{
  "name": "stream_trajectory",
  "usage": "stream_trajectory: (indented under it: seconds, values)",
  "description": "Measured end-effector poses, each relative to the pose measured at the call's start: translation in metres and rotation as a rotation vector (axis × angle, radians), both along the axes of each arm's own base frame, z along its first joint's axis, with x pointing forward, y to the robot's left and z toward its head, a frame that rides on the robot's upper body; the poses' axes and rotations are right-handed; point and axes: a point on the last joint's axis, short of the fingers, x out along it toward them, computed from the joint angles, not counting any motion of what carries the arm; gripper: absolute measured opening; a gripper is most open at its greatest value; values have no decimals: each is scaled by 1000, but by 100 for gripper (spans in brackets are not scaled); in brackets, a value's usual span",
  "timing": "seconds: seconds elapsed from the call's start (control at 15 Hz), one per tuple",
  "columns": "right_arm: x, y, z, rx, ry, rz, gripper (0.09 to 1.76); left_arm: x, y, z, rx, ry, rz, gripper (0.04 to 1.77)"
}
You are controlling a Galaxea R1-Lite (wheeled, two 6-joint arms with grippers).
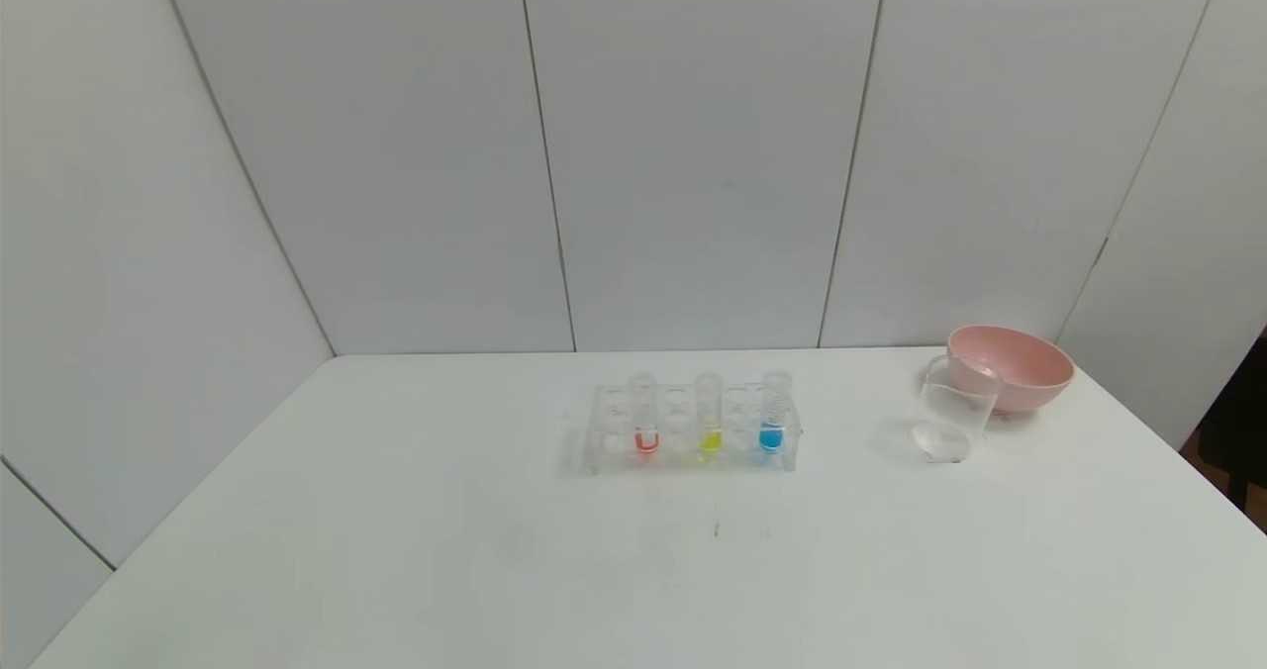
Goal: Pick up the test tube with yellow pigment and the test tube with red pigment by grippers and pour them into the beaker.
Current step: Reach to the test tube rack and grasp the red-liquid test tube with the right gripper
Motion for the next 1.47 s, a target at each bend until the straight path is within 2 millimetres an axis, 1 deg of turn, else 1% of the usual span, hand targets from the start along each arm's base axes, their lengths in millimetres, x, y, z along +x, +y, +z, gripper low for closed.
stream_trajectory:
  seconds: [1.47]
  values:
    - [0,0,0,3,-1,-2,171,0,0,0,0,0,0,172]
